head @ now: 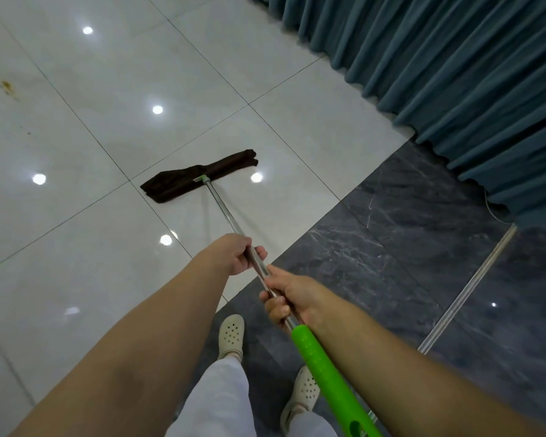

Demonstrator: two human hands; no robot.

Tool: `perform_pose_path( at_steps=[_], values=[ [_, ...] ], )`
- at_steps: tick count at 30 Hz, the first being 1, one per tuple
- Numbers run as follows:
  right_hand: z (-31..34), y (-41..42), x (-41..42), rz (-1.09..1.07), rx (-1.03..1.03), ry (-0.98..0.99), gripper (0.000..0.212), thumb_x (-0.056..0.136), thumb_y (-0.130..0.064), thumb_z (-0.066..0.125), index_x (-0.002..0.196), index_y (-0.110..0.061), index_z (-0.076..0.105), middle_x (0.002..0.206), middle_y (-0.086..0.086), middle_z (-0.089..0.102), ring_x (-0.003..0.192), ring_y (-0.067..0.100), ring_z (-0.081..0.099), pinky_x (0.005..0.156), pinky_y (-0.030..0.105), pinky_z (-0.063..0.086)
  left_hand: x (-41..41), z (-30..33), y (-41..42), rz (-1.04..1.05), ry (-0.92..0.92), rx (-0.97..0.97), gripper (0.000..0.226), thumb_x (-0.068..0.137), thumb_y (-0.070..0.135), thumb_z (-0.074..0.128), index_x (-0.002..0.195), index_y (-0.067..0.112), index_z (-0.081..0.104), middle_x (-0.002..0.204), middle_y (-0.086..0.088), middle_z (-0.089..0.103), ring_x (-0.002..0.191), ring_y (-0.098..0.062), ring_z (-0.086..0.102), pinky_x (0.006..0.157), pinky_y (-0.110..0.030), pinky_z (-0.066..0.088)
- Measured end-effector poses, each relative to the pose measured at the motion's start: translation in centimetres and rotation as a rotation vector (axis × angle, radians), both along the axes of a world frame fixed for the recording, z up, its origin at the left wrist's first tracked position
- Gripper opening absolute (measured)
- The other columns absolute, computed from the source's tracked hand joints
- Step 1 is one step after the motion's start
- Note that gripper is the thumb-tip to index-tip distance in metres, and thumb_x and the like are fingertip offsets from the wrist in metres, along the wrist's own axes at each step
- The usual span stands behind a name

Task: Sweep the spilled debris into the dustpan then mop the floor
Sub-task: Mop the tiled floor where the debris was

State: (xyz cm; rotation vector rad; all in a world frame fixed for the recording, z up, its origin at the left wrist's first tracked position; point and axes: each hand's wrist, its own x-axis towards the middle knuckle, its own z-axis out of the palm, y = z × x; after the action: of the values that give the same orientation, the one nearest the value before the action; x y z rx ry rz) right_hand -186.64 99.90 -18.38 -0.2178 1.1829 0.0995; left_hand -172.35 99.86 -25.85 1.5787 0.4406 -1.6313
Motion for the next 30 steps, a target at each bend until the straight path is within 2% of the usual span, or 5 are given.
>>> perform_pose_path(
  at_steps=[11, 14, 20, 27, 30],
  values=[
    [2.8, 3.2, -21.2, 0.059, -0.01, 0.054, 0.041, 0.1, -0.005, 0.037, 0.13, -0.032, 0.045, 0.051, 0.008, 0.048, 0.026, 0.004, 0.034, 0.026, 0.008, 0.026, -20.5, 1.5, 4.5, -0.107, 0.075, -0.023, 0.035, 0.103, 0.01, 0.034, 0.134, -0.005, 0.033, 0.083, -0.021, 0.055, 0.075, -0.031, 0.061, 0.077, -0.04, 0.049],
    [4.7, 4.4, -26.8, 0.027, 0.013, 0.063, 0.03, 0.1, -0.006, 0.039, 0.118, -0.027, 0.049, 0.05, 0.008, 0.048, 0.026, 0.005, 0.034, 0.027, 0.007, 0.027, -26.3, 2.6, 5.7, -0.133, 0.104, -0.034, 0.036, 0.103, 0.01, 0.033, 0.135, -0.006, 0.032, 0.084, -0.023, 0.057, 0.093, -0.034, 0.065, 0.076, -0.04, 0.05],
    [8.1, 6.5, -35.3, -0.053, 0.052, 0.06, 0.027, 0.1, -0.007, 0.038, 0.109, -0.023, 0.058, 0.051, 0.009, 0.048, 0.027, 0.005, 0.034, 0.024, 0.008, 0.027, -35.2, 4.7, 7.4, -0.201, 0.173, -0.081, 0.034, 0.103, 0.01, 0.031, 0.133, -0.006, 0.031, 0.079, -0.023, 0.059, 0.067, -0.03, 0.061, 0.077, -0.04, 0.051],
    [9.7, 8.0, -35.9, -0.022, 0.023, 0.104, 0.034, 0.099, -0.006, 0.036, 0.121, -0.026, 0.054, 0.051, 0.007, 0.044, 0.028, 0.005, 0.033, 0.024, 0.009, 0.027, -36.5, 6.0, 9.2, -0.038, 0.298, -0.093, 0.025, 0.102, 0.01, 0.035, 0.092, -0.008, 0.048, 0.074, -0.019, 0.056, 0.065, -0.029, 0.06, 0.072, -0.036, 0.051],
    [10.0, 8.0, -32.8, 0.049, -0.003, 0.106, 0.038, 0.099, -0.004, 0.033, 0.123, -0.027, 0.053, 0.047, 0.004, 0.039, 0.027, 0.004, 0.032, 0.024, 0.008, 0.026, -33.9, 6.3, 9.8, 0.044, 0.331, -0.083, 0.031, 0.102, 0.012, 0.037, 0.081, -0.006, 0.05, 0.068, -0.017, 0.056, 0.064, -0.027, 0.058, 0.051, -0.034, 0.057]
  ],
)
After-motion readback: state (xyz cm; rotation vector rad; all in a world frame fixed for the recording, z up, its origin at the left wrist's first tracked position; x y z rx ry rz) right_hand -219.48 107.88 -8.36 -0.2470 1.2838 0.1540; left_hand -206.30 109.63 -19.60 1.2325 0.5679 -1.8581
